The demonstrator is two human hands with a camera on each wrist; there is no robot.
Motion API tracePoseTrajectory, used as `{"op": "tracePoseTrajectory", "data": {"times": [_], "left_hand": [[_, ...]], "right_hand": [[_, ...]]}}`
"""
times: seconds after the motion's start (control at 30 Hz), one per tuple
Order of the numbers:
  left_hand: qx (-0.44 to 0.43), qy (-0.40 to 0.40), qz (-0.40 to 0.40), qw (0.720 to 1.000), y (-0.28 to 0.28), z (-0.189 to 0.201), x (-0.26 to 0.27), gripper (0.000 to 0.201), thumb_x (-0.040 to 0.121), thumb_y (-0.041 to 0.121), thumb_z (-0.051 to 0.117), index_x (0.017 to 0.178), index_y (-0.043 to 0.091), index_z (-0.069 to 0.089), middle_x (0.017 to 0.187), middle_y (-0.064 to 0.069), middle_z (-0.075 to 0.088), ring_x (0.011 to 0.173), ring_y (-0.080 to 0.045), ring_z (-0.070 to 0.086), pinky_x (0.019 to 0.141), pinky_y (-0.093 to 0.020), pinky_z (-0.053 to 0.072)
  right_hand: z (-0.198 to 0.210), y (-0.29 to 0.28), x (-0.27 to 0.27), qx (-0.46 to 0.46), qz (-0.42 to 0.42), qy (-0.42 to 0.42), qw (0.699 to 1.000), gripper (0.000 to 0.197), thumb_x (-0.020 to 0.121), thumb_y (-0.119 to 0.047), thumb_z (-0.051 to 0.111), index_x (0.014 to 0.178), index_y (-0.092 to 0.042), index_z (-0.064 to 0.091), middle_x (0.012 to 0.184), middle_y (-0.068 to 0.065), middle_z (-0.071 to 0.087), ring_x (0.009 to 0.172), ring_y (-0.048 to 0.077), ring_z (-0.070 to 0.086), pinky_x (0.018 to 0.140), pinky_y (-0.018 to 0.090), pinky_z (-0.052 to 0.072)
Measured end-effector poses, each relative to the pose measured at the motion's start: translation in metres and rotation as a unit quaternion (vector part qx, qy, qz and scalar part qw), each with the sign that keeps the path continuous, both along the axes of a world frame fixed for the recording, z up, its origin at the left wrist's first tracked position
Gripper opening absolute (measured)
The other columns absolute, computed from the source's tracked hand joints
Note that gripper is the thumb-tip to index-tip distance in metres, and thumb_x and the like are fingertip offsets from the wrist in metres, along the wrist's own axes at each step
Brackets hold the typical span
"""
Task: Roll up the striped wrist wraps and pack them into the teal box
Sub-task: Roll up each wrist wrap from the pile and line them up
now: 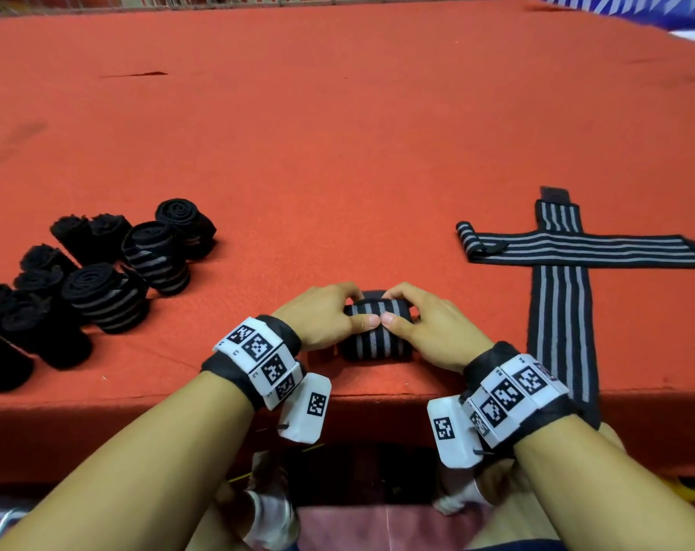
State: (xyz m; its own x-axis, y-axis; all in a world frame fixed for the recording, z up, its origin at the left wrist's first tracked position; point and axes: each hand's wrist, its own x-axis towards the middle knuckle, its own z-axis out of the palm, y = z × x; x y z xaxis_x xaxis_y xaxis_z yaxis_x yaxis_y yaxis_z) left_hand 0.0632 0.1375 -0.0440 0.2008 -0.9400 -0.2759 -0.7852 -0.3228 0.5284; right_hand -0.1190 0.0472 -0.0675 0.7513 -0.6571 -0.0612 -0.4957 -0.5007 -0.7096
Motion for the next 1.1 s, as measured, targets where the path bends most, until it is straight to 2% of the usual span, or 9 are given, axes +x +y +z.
{"op": "tracePoseTrajectory", "data": {"times": [0.1, 0.23, 0.3, 0.4, 0.53, 0.7, 0.83, 0.93, 1.1], "left_hand": [[0.000, -0.020, -0.011, 1.000, 0.003, -0.003, -0.003, 0.063, 0.077, 0.056, 0.078, 0.122, 0.025, 0.047, 0.107, 0.001, 0.062, 0.092, -0.018, 0.063, 0.084, -0.040, 0.054], [-0.076, -0.044, -0.038, 0.995, 0.005, -0.012, -0.009, 0.089, 0.068, 0.049, 0.088, 0.141, 0.028, 0.042, 0.128, 0.006, 0.042, 0.113, -0.016, 0.052, 0.097, -0.037, 0.048], [-0.105, -0.038, -0.046, 0.993, 0.005, -0.015, -0.006, 0.083, 0.069, 0.048, 0.087, 0.139, 0.038, 0.042, 0.123, 0.007, 0.046, 0.112, -0.016, 0.052, 0.096, -0.039, 0.047], [-0.096, -0.040, -0.051, 0.993, 0.003, -0.015, 0.002, 0.066, 0.073, 0.054, 0.082, 0.128, 0.041, 0.049, 0.117, 0.006, 0.056, 0.106, -0.018, 0.056, 0.094, -0.044, 0.048], [-0.087, -0.011, -0.027, 0.996, -0.002, -0.016, 0.011, 0.054, 0.082, 0.054, 0.076, 0.128, 0.033, 0.057, 0.113, 0.006, 0.067, 0.102, -0.018, 0.063, 0.092, -0.038, 0.050], [-0.058, 0.044, 0.000, 0.997, -0.005, -0.021, 0.019, 0.054, 0.084, 0.064, 0.065, 0.126, 0.031, 0.062, 0.111, 0.005, 0.068, 0.098, -0.017, 0.065, 0.091, -0.041, 0.053], [-0.062, 0.020, -0.011, 0.998, -0.010, -0.022, 0.010, 0.058, 0.084, 0.054, 0.074, 0.131, 0.025, 0.057, 0.116, 0.002, 0.056, 0.106, -0.019, 0.059, 0.095, -0.039, 0.049], [-0.078, -0.017, -0.016, 0.997, -0.008, -0.028, 0.000, 0.090, 0.066, 0.049, 0.088, 0.138, 0.030, 0.039, 0.117, 0.007, 0.053, 0.102, -0.016, 0.057, 0.090, -0.038, 0.049], [-0.110, -0.084, -0.032, 0.990, -0.007, -0.029, -0.009, 0.089, 0.060, 0.046, 0.092, 0.129, 0.036, 0.037, 0.119, 0.008, 0.049, 0.100, -0.020, 0.058, 0.086, -0.040, 0.051]], "right_hand": [[0.001, -0.006, 0.001, 0.011, -0.002, 0.012, 1.000, 0.018, 0.102, -0.040, 0.052, 0.112, -0.028, 0.060, 0.099, -0.006, 0.068, 0.085, 0.009, 0.061, 0.072, 0.026, 0.043], [-0.001, -0.012, 0.003, 0.032, -0.008, 0.021, 0.999, 0.028, 0.104, -0.041, 0.046, 0.107, -0.021, 0.065, 0.098, 0.001, 0.070, 0.092, 0.020, 0.064, 0.083, 0.039, 0.049], [0.000, -0.015, 0.005, 0.040, -0.009, 0.030, 0.999, 0.032, 0.104, -0.042, 0.046, 0.104, -0.017, 0.067, 0.096, 0.005, 0.070, 0.090, 0.023, 0.064, 0.083, 0.040, 0.049], [0.001, -0.019, 0.011, 0.031, -0.012, 0.037, 0.999, 0.036, 0.102, -0.050, 0.046, 0.100, -0.022, 0.069, 0.093, -0.002, 0.068, 0.083, 0.015, 0.061, 0.073, 0.032, 0.046], [0.001, -0.013, 0.016, -0.039, -0.030, -0.017, 0.999, 0.033, 0.100, -0.044, 0.053, 0.129, -0.029, 0.061, 0.118, -0.003, 0.053, 0.102, 0.009, 0.052, 0.091, 0.025, 0.037], [-0.001, -0.006, 0.014, -0.052, -0.004, -0.040, 0.998, 0.038, 0.095, -0.036, 0.064, 0.132, -0.032, 0.059, 0.122, -0.010, 0.050, 0.090, -0.001, 0.049, 0.090, 0.024, 0.038], [0.002, -0.013, 0.012, -0.018, -0.014, 0.001, 1.000, 0.031, 0.100, -0.038, 0.055, 0.131, -0.032, 0.059, 0.120, -0.003, 0.057, 0.108, 0.014, 0.055, 0.098, 0.034, 0.042], [0.002, -0.017, 0.008, 0.006, -0.012, 0.018, 1.000, 0.027, 0.103, -0.042, 0.047, 0.124, -0.030, 0.062, 0.115, -0.003, 0.066, 0.107, 0.016, 0.060, 0.094, 0.035, 0.045], [-0.004, -0.018, 0.007, 0.022, -0.038, 0.020, 0.999, 0.037, 0.105, -0.048, 0.039, 0.102, -0.022, 0.065, 0.089, -0.005, 0.065, 0.083, 0.013, 0.060, 0.069, 0.028, 0.042]]}}
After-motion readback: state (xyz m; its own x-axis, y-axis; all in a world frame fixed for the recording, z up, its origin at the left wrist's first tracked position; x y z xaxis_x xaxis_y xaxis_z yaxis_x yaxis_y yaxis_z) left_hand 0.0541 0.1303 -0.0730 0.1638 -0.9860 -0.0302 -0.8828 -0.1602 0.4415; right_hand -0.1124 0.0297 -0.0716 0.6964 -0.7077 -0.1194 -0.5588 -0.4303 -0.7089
